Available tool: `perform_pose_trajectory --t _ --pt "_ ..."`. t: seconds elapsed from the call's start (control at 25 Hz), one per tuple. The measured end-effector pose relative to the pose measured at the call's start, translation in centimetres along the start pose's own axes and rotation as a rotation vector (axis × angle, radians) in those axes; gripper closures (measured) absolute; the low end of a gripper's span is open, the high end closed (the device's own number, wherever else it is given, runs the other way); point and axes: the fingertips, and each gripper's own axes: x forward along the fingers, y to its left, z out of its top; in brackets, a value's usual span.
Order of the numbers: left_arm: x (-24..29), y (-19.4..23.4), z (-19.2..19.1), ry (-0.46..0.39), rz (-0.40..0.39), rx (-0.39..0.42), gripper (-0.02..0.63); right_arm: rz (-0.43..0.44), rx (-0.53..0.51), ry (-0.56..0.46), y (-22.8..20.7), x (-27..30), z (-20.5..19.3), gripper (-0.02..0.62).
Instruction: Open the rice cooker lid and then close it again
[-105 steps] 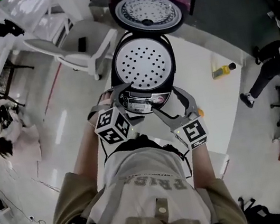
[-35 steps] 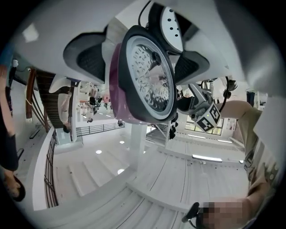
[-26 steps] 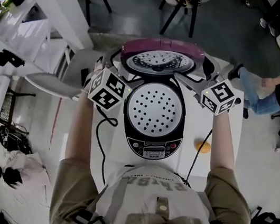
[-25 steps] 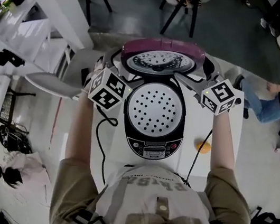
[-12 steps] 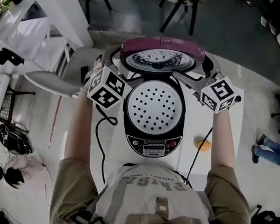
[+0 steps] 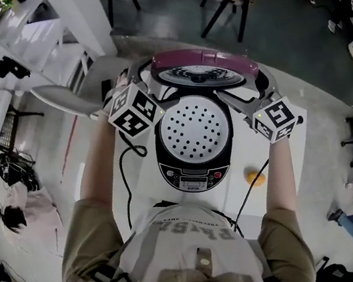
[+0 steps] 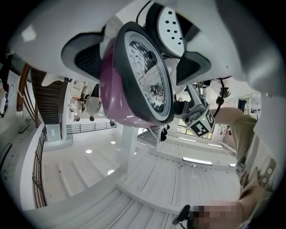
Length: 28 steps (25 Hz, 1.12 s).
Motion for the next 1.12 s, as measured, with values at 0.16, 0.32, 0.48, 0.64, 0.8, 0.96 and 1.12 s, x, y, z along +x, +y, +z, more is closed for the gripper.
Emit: perform_pose_trajectory --t 0.16,0.32,0.48,0.64,0.8,0.96,1.12 --pt "-0.6 -1.0 -0.2 0.006 -0.007 0.004 0.057 0.010 -0.013 0.011 0.9 -0.7 -0.2 0.110" --pt "-1.3 -2.1 -0.5 0.015 -0.012 0.004 0.057 0.017 -0.024 0.027 2.0 -1.3 -0.4 0.107" --pt "-2.0 -3.3 -0.8 0.027 -0.019 0.007 0.057 0.024 -0.032 0.039 3.1 -2.0 -0.8 0.104" --pt "-2.7 -4.7 -1.2 0.038 -0.032 0.010 0.057 0.035 -0.039 0.054 4.3 -2.9 -1.2 0.100" --pt "-3.3 -6.0 -1.7 0.048 -0.045 0.010 0.057 0.045 -0.047 0.065 5.5 -3.6 -1.8 0.098" --pt "-3.9 -7.3 -2.1 0.060 -0.054 0.004 0.057 0.059 -0.070 0.094 6.7 -4.3 -2.3 0.094" --pt "-4.1 -8.7 -2.8 0.079 -0.068 0.000 0.057 0.077 -0.075 0.111 7.7 -5.0 -3.2 0.092"
